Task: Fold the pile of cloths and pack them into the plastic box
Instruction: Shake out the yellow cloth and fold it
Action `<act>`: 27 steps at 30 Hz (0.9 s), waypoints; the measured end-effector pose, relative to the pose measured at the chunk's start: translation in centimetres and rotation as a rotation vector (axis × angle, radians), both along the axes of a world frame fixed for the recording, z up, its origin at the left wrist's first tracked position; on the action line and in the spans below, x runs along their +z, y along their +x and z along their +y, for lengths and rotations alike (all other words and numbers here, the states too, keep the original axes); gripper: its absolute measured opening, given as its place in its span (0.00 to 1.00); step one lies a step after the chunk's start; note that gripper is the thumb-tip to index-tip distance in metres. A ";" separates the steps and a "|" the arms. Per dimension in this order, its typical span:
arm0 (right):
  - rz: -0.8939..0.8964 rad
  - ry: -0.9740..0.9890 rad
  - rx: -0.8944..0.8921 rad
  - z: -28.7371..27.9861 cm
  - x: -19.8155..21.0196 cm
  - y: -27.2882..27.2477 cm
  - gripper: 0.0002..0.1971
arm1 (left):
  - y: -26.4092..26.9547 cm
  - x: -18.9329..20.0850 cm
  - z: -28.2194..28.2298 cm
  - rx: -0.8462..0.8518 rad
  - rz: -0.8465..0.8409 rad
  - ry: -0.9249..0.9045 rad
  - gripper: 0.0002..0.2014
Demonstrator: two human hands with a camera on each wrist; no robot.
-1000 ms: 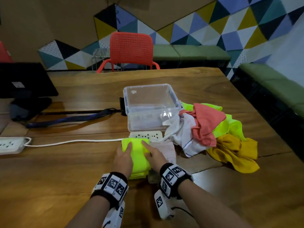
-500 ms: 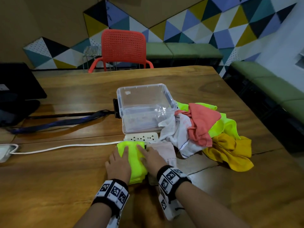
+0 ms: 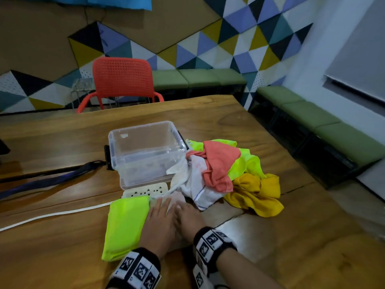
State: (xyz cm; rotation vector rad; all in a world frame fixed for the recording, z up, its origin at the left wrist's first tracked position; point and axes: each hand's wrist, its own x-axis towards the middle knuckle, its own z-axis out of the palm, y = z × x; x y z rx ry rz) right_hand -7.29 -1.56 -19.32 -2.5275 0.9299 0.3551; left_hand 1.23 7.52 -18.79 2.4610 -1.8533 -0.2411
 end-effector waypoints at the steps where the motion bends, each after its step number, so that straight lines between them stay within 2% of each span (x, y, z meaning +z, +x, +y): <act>1: -0.081 -0.041 -0.059 -1.2 0.4 -1.1 0.21 | -0.4 0.1 -0.8 -0.005 0.036 0.016 0.24; 3: -0.129 -0.100 -0.169 -3.6 0.9 -4.3 0.16 | -1.5 0.0 -2.1 -0.031 0.093 0.006 0.20; 6: -0.098 -0.126 -0.387 -7.6 0.9 -9.9 0.15 | -4.0 1.1 -4.3 -0.126 0.110 -0.051 0.11; 8: -0.076 -0.122 -0.496 -9.9 1.2 -12.8 0.14 | -5.8 2.1 -5.9 -0.143 0.175 0.051 0.12; 9: -0.045 -0.108 -0.515 -10.7 1.2 -13.8 0.14 | -6.7 2.3 -6.7 -0.148 0.157 0.032 0.13; 10: 0.006 -0.087 -0.501 -11.3 1.1 -14.6 0.14 | -7.6 2.5 -7.4 -0.153 0.141 0.028 0.13; 12: 0.135 -0.066 -0.427 -11.8 0.2 -15.7 0.18 | -9.6 1.5 -8.8 -0.163 0.209 0.192 0.15; 13: 0.174 -0.078 -0.396 -11.7 -0.4 -16.2 0.19 | -10.3 0.3 -9.4 -0.202 0.187 0.181 0.17; 15: 0.183 -0.126 -0.365 -11.4 -1.3 -17.0 0.20 | -11.7 -0.7 -10.3 -0.271 0.153 0.192 0.19; 17: 0.169 -0.151 -0.308 -10.7 -1.7 -17.9 0.20 | -12.0 -1.8 -10.6 -0.269 0.150 0.206 0.21; 19: 0.148 -0.128 -0.205 -9.5 -1.8 -18.7 0.18 | -11.8 -2.0 -11.0 -0.295 0.178 0.232 0.29; 20: 0.130 -0.080 -0.147 -8.8 -1.8 -19.2 0.17 | -12.0 -2.0 -11.2 -0.327 0.121 0.202 0.32; 22: 0.105 0.093 -0.065 -7.4 -1.7 -20.2 0.16 | -12.7 -2.2 -11.2 -0.411 0.122 0.186 0.29; 23: 0.095 0.189 -0.056 -6.8 -1.4 -20.9 0.16 | -13.2 -2.3 -11.0 -0.483 0.047 0.270 0.26; 25: 0.080 0.359 -0.100 -6.4 -1.1 -22.1 0.21 | -14.2 -2.4 -10.3 -0.520 0.036 0.352 0.21; 27: 0.036 0.420 -0.169 -6.4 -0.4 -22.9 0.28 | -15.0 -2.0 -9.6 -0.511 0.026 0.363 0.17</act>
